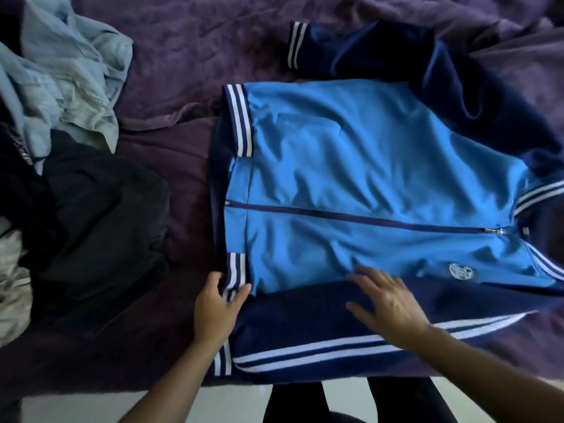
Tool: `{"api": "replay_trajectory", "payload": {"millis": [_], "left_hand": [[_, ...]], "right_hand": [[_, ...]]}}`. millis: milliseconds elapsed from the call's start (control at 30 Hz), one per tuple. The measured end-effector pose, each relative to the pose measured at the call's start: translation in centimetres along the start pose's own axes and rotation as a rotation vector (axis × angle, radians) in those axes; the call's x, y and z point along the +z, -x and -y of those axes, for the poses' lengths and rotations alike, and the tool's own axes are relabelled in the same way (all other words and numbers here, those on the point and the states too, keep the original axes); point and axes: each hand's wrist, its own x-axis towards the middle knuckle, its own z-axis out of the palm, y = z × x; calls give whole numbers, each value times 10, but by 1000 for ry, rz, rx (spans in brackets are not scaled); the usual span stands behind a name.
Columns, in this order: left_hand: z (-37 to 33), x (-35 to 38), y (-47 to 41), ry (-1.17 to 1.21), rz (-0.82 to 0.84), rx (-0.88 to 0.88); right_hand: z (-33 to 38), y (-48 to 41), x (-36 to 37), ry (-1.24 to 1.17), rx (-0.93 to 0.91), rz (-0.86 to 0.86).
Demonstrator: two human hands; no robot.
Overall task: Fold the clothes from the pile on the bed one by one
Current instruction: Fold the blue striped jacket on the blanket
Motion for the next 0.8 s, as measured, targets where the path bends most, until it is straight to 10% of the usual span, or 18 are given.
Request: {"api": "replay_trajectory", "payload": {"millis": [167,367,433,600,800], "left_hand": [[23,-31,6,-122,-60,66],[37,-40,29,-486,-175,151],[40,-22,51,-492,-45,268],[50,13,89,-423,204,72],[62,7,101,-97,61,-250]], "right_hand": [[17,47,30,30,10,336],[-33,49,16,51,168,-95],[-65,43,-2,139,281,9],[-111,74,-31,178,465,365],[-103,172,-25,91,269,71]]}}
